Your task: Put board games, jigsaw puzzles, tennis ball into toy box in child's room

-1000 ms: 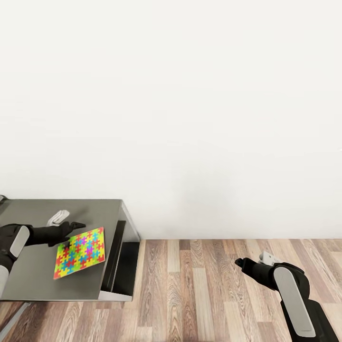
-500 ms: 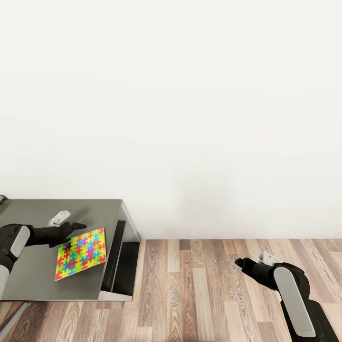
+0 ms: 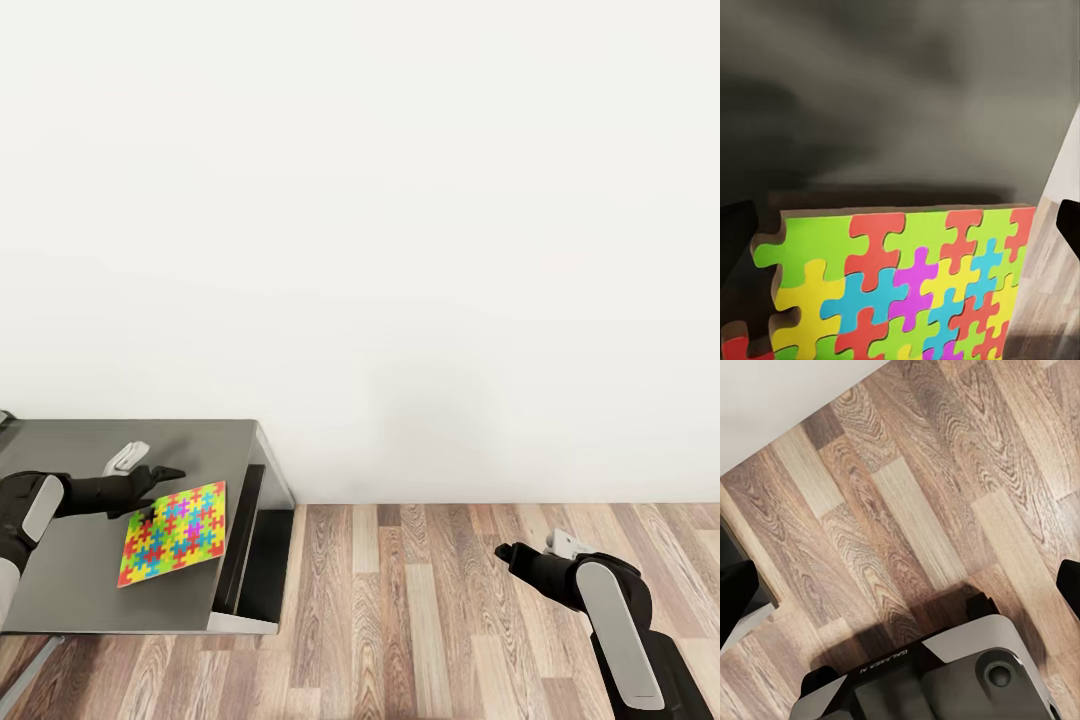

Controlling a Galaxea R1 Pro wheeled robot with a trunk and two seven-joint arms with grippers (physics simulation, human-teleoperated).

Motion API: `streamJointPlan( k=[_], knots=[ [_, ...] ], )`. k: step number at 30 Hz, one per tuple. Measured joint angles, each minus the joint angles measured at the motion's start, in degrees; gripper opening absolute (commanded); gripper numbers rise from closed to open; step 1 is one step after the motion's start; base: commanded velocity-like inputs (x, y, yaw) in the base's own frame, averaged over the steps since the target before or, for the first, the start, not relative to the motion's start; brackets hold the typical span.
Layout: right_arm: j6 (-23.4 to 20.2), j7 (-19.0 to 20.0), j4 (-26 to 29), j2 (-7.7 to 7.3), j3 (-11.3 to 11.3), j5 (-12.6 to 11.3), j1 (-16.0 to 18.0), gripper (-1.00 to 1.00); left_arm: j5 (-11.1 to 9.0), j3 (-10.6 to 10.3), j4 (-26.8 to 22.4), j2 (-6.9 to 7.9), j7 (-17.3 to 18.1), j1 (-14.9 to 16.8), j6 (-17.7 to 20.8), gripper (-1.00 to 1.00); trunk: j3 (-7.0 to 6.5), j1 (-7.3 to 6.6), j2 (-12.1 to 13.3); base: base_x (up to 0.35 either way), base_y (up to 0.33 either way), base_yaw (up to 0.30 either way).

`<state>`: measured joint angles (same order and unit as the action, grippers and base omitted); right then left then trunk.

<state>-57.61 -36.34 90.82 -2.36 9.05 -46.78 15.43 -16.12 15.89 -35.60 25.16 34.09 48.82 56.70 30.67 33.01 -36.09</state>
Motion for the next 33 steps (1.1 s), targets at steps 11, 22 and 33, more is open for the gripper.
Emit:
streamJointPlan(
  k=[11,22,33],
  knots=[
    [0.0,0.0,0.0,0.00,0.0,0.0,0.0,1.00,-0.1,0.0,0.0,0.00,0.3,0.0,0.6,1.00,0.00,0.00,0.0,0.000,0.000,0.000],
    [0.0,0.0,0.0,0.00,0.0,0.0,0.0,1.00,-0.1,0.0,0.0,0.00,0.7,0.0,1.3,1.00,0.00,0.00,0.0,0.000,0.000,0.000],
    [0.0,0.0,-0.1,0.00,0.0,0.0,0.0,1.00,0.2,0.0,-0.4,1.32,7.6,-0.1,1.2,1.00,0.00,0.00,0.0,0.000,0.000,0.000]
  ],
)
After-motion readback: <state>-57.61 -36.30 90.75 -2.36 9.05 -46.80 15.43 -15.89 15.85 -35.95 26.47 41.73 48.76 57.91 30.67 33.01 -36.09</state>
